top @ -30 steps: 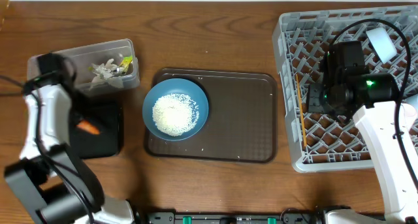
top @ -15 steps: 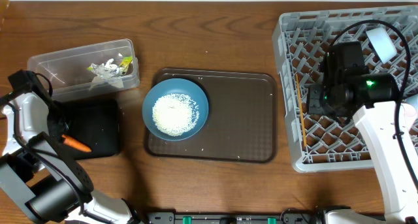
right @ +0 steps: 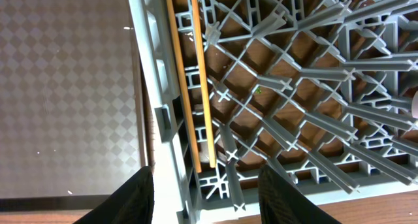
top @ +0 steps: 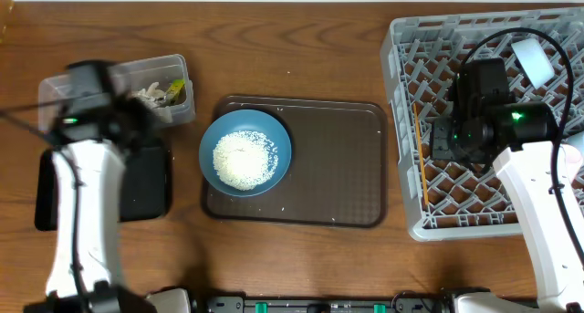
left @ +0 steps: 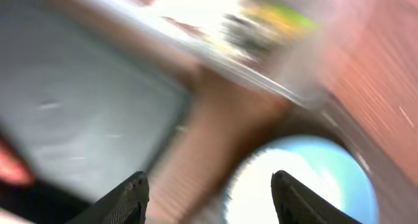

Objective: Sort waste into correct bins and load items into the dishwasher rack
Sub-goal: 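Move the left gripper to the blue plate rim and grasp it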

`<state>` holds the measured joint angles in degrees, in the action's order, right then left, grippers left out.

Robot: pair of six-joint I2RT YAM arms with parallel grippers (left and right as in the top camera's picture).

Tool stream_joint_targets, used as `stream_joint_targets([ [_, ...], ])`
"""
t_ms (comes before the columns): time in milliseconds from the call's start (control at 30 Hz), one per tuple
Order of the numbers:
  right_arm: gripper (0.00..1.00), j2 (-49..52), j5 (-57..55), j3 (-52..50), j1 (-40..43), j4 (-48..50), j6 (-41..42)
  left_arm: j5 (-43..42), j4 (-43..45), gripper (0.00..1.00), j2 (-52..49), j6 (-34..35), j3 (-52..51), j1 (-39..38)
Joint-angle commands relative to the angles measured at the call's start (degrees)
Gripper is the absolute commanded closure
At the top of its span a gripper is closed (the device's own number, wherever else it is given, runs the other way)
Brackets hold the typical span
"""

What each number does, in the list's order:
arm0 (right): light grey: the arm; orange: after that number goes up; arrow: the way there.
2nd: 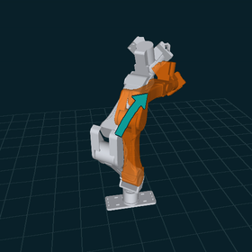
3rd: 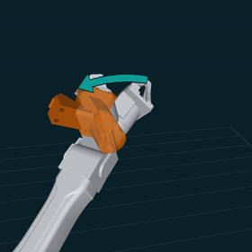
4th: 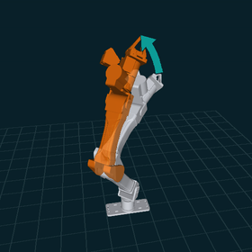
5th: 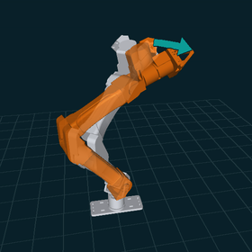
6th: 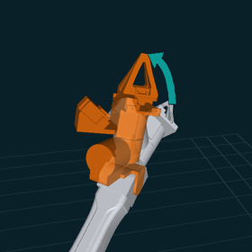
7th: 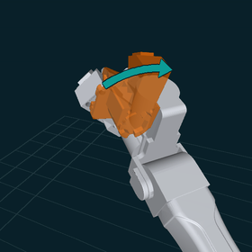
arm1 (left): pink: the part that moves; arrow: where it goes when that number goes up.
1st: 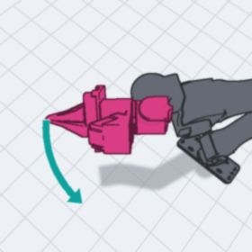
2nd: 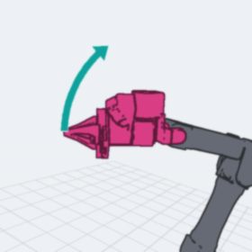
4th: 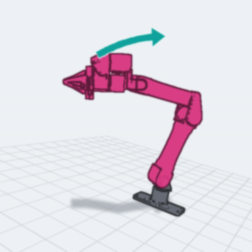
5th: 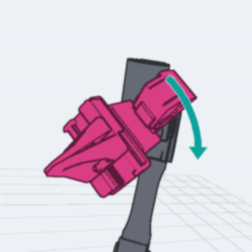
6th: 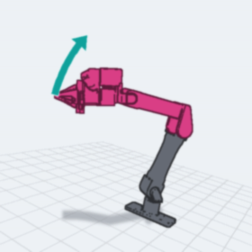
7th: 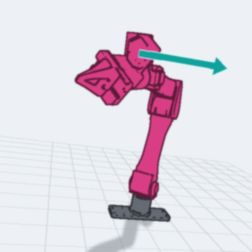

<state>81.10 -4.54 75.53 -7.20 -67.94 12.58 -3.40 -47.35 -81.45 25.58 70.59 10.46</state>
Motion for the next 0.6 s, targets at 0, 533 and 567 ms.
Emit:
stream_joint_targets([
  [0,0.54,0.1,-0.6,0.2,0.7,0.0,0.0,-0.5,-0.7,0.39,-0.1,-4.0,0.1,-9.5],
  [533,0.54,0.1,-0.6,0.2,0.7,-0.1,0.0,-0.5,2.4,0.39,-17.7,-3.9,-0.2,-40.3],
  [567,0.54,0.1,-0.6,0.2,0.7,-0.1,0.0,-0.5,2.9,0.39,-18.7,-3.9,-0.2,-41.2],
])
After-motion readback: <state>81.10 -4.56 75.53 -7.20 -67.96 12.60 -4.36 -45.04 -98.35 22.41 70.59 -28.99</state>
